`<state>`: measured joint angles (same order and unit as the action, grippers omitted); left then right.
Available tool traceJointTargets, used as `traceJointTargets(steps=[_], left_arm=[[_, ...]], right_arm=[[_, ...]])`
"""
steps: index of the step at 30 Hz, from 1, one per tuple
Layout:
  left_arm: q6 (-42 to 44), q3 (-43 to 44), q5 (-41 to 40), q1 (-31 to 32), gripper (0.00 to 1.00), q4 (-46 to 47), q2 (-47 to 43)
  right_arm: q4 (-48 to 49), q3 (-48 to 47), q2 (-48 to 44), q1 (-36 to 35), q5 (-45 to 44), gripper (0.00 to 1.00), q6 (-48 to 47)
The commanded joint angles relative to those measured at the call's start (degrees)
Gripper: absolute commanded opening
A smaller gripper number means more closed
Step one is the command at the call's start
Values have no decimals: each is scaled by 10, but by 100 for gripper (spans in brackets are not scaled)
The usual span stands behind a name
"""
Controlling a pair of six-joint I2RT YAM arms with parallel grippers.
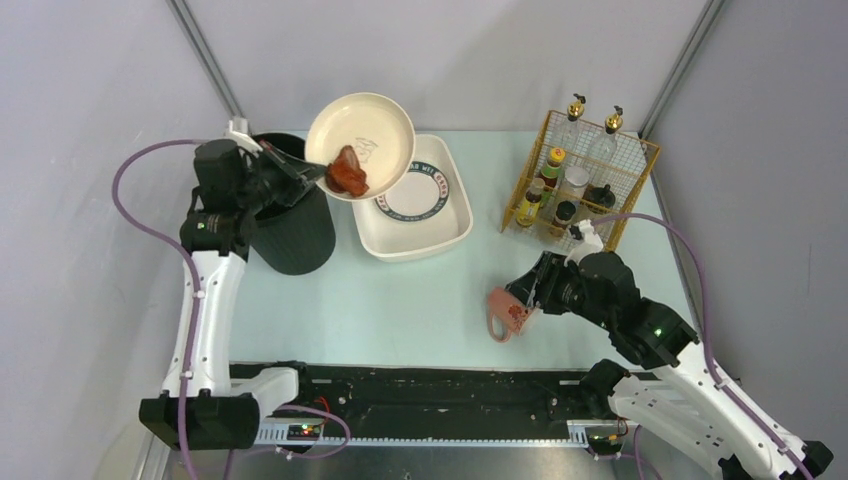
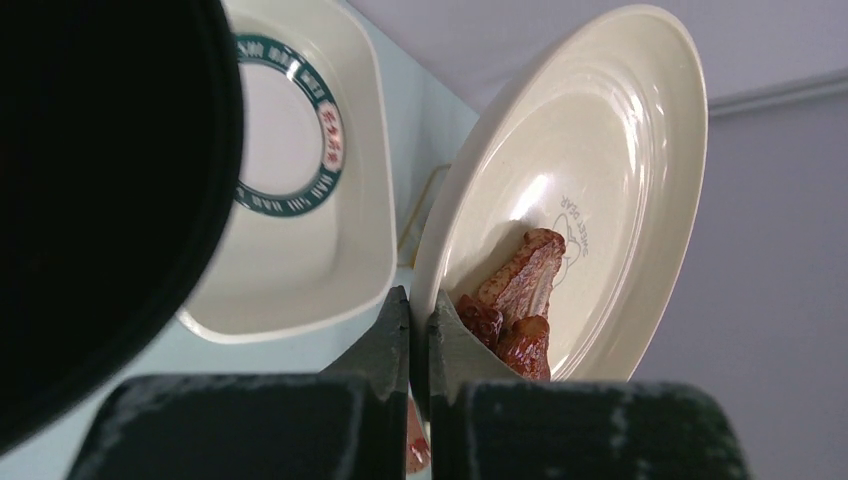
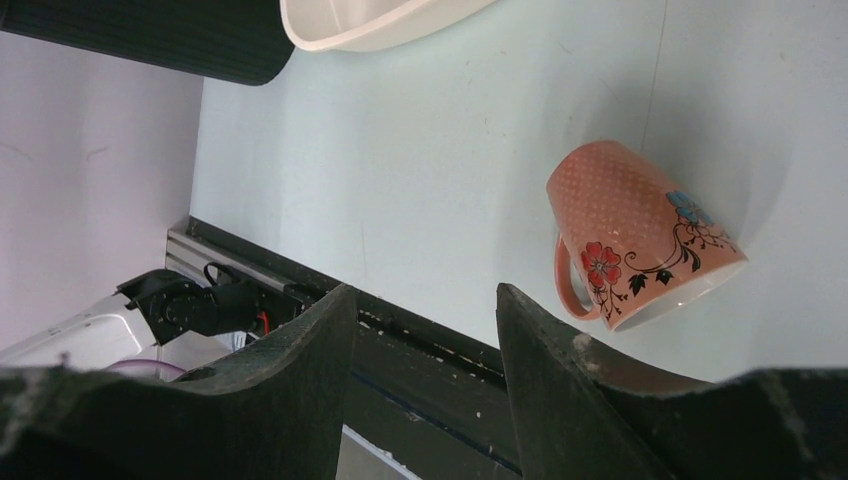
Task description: Clear the kitchen counter
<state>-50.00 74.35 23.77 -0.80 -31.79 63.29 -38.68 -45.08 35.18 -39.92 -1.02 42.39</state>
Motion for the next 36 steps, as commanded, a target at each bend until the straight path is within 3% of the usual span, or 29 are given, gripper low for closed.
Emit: traceJointTargets(steps=[1,20,32,36], left_arm=[[25,43,9,-49,0,8,7],[82,23,-89,-277,0,-3,-39],[164,-6,-301,-290,0,-11,-81],[201,-15,-371,-267,0,-7,-79]], right_arm=[[18,5,1,1,19,57,-6],[23,9,19,-1,34,56,0],[42,22,33,-6,44,56,5],[51,25,46,-10,55,55,7]])
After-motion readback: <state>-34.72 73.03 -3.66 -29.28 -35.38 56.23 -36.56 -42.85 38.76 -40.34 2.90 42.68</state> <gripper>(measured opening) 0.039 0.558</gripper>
